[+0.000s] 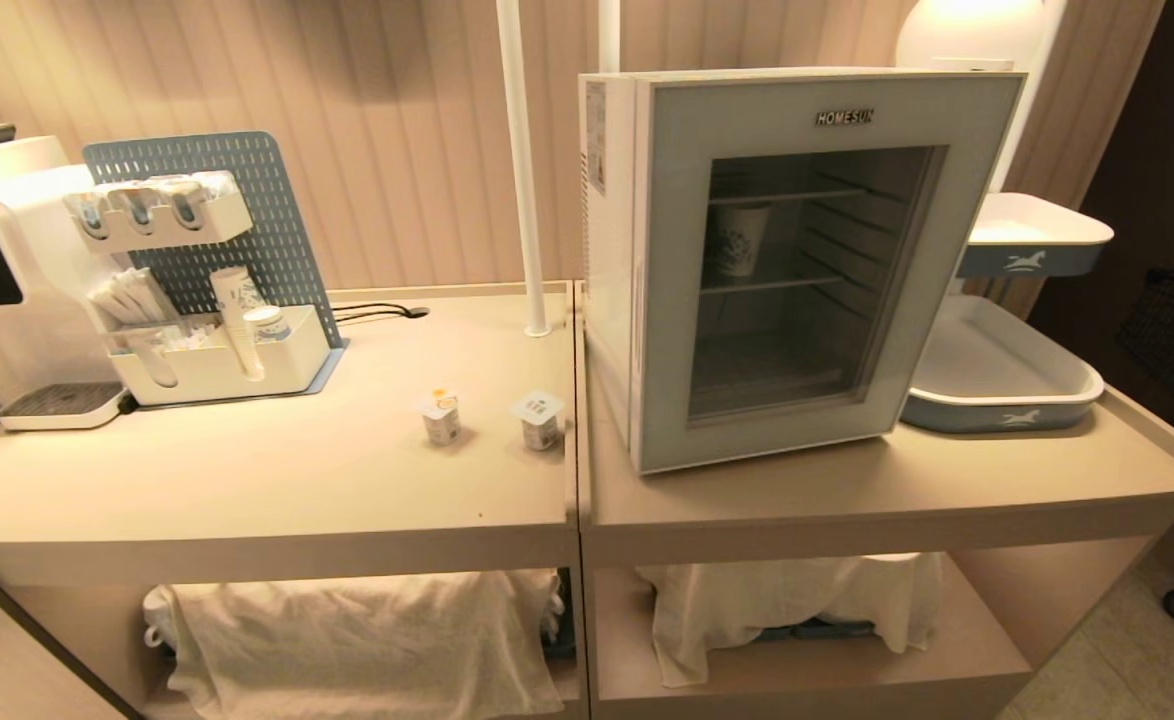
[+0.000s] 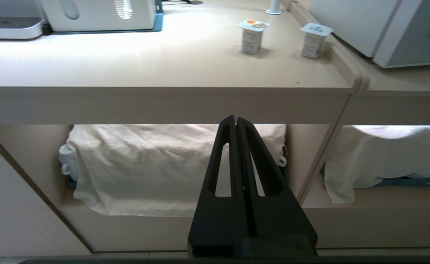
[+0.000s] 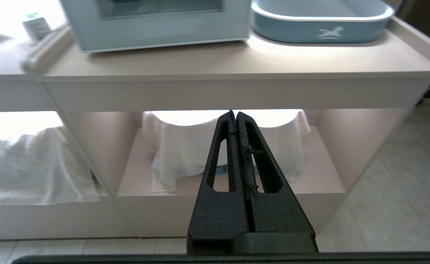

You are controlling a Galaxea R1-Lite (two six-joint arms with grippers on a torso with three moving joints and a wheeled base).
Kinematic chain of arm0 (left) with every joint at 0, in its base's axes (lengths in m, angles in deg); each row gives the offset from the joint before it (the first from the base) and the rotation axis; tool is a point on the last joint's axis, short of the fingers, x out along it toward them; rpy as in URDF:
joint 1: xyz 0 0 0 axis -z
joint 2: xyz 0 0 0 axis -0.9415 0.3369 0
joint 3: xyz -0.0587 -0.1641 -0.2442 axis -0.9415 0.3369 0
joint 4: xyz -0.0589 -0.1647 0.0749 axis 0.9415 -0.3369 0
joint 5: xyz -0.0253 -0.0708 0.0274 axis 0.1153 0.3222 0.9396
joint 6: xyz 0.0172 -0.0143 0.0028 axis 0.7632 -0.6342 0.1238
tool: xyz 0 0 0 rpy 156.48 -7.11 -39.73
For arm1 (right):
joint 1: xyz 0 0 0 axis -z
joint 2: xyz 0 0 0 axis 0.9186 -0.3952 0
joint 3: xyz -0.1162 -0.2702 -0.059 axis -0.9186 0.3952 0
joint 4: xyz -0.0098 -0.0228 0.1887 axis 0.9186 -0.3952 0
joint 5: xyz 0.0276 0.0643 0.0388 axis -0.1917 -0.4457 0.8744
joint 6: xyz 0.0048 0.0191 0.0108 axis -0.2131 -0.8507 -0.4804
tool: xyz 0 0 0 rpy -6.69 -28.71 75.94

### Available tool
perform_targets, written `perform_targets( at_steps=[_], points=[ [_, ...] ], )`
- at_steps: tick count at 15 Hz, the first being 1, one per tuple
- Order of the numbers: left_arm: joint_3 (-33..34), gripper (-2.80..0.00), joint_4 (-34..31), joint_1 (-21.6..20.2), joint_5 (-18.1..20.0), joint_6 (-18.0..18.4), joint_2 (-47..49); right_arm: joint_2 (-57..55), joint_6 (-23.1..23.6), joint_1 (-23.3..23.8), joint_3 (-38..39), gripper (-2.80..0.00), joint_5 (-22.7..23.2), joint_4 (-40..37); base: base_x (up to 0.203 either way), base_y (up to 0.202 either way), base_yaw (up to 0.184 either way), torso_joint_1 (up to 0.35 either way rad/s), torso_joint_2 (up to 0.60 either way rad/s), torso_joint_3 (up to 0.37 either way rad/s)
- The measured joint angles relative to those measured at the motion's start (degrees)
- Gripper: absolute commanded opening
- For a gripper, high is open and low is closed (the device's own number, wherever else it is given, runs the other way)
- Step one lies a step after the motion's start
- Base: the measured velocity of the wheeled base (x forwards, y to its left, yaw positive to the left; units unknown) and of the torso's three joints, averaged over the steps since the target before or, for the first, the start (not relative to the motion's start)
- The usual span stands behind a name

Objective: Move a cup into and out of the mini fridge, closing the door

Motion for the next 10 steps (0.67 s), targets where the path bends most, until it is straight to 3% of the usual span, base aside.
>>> perform_targets(
  at_steps=[10],
  points=[
    [0.0, -2.80, 0.0, 0.0, 0.0, 0.0, 0.0, 0.0, -0.4, 0.0, 0.0, -2.80, -0.1, -0.1, 0.000, 0.191, 0.001, 0.004, 0.00, 0.002]
  ],
)
